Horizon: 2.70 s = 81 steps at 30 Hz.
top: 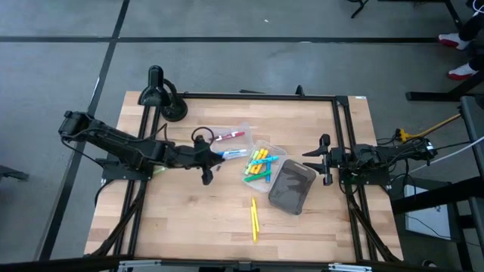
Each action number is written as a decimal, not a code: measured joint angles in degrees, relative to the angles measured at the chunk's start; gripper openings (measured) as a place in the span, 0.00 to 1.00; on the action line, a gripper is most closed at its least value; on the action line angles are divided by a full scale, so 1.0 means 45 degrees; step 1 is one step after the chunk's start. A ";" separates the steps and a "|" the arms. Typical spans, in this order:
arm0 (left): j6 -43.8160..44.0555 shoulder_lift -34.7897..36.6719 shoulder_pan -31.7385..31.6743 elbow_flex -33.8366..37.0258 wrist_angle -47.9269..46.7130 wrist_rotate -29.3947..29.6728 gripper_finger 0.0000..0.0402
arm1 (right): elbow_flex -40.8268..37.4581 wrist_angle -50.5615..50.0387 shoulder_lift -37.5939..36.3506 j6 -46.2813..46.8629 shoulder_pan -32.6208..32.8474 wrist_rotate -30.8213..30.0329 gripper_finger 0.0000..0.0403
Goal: Pick & Place Markers
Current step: Put the blue marker pen into the left transparent bin
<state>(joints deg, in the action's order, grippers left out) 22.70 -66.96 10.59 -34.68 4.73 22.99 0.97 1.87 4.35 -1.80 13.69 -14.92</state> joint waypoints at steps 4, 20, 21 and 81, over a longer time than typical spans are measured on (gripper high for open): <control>-0.0220 0.0000 0.0000 0.0000 0.0443 -0.0006 0.08 | 0.0000 0.0000 -0.0002 0.0000 0.0001 0.0002 0.38; -0.0974 -0.1906 -0.0240 0.0000 0.1903 -0.0004 0.08 | 0.0004 0.0000 0.0001 0.0000 -0.0001 0.0002 0.38; -0.1062 -0.2011 -0.0291 0.0000 0.2062 -0.0008 0.08 | 0.0000 0.0000 0.0003 0.0000 -0.0003 -0.0003 0.38; -0.4486 -0.2229 -0.1892 0.0000 0.4514 0.2071 0.08 | 0.0000 0.0000 0.0003 0.0000 0.0000 0.0002 0.38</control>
<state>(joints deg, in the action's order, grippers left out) 2.51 -76.99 2.08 -34.68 25.04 32.31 0.97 1.87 4.36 -1.80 13.68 -14.92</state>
